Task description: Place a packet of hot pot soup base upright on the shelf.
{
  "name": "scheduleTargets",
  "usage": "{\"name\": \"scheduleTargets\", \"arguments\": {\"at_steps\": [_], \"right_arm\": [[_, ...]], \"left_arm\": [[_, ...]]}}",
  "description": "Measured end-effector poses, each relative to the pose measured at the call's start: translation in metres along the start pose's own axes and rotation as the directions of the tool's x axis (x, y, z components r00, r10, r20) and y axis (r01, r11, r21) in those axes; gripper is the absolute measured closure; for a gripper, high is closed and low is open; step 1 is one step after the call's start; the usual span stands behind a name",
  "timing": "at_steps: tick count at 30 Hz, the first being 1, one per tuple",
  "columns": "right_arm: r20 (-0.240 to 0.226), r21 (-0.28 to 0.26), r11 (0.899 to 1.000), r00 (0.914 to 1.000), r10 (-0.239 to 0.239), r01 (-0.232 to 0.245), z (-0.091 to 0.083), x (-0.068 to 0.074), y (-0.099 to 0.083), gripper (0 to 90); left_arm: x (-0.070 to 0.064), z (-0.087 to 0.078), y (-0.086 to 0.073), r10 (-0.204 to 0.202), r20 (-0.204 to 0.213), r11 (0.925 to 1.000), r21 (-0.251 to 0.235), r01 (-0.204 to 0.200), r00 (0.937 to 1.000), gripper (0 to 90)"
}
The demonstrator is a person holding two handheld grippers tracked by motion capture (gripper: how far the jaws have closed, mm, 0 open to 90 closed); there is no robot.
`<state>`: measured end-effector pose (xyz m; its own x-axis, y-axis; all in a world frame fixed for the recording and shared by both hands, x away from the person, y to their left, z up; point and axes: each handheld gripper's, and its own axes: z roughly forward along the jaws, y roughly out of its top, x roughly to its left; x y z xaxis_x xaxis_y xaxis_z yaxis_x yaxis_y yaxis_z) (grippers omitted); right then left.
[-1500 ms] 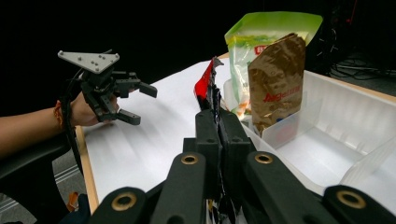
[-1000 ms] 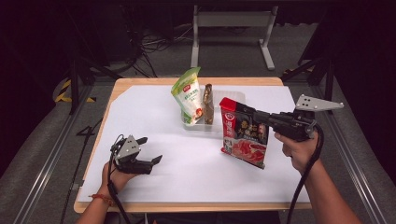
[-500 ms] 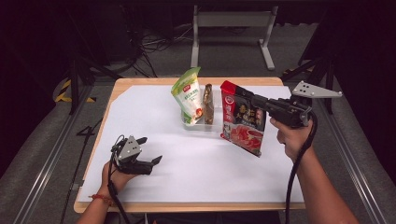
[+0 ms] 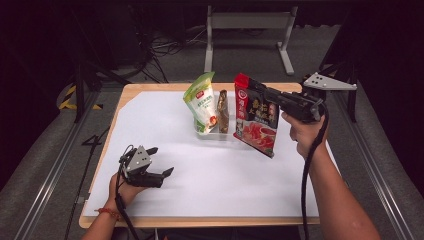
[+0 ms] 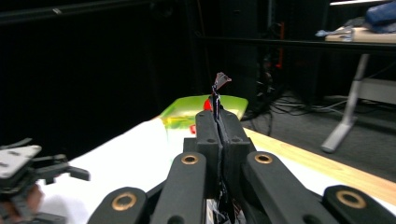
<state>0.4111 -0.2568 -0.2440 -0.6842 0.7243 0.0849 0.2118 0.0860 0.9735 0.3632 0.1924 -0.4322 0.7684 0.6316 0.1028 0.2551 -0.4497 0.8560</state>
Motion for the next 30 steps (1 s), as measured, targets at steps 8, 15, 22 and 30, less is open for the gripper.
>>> {"name": "scheduleTargets", "arguments": {"at_steps": [8,15,22,30], "right_arm": [[0.047,-0.006,1.000,0.9989,0.003,-0.002,0.015,-0.006,0.009,88.6],[0.081,0.004,1.000,0.9967,0.005,-0.006,0.031,-0.010,0.014,88.6],[0.104,0.004,1.000,0.9946,0.010,-0.011,0.042,-0.014,0.013,88.5],[0.138,-0.022,0.999,0.9900,0.029,-0.026,0.060,-0.030,0.011,88.5]], "left_arm": [[0.000,-0.001,0.000,-0.001,0.004,1.0000,-0.008,0.001,1.0000,13.5],[0.000,-0.001,0.000,0.004,0.009,1.0000,-0.005,-0.004,0.9999,13.4],[0.000,-0.001,-0.001,0.003,0.015,1.0000,-0.009,-0.003,0.9999,13.4],[0.001,-0.001,-0.001,0.004,0.023,0.9999,-0.014,-0.003,0.9997,13.4]]}}
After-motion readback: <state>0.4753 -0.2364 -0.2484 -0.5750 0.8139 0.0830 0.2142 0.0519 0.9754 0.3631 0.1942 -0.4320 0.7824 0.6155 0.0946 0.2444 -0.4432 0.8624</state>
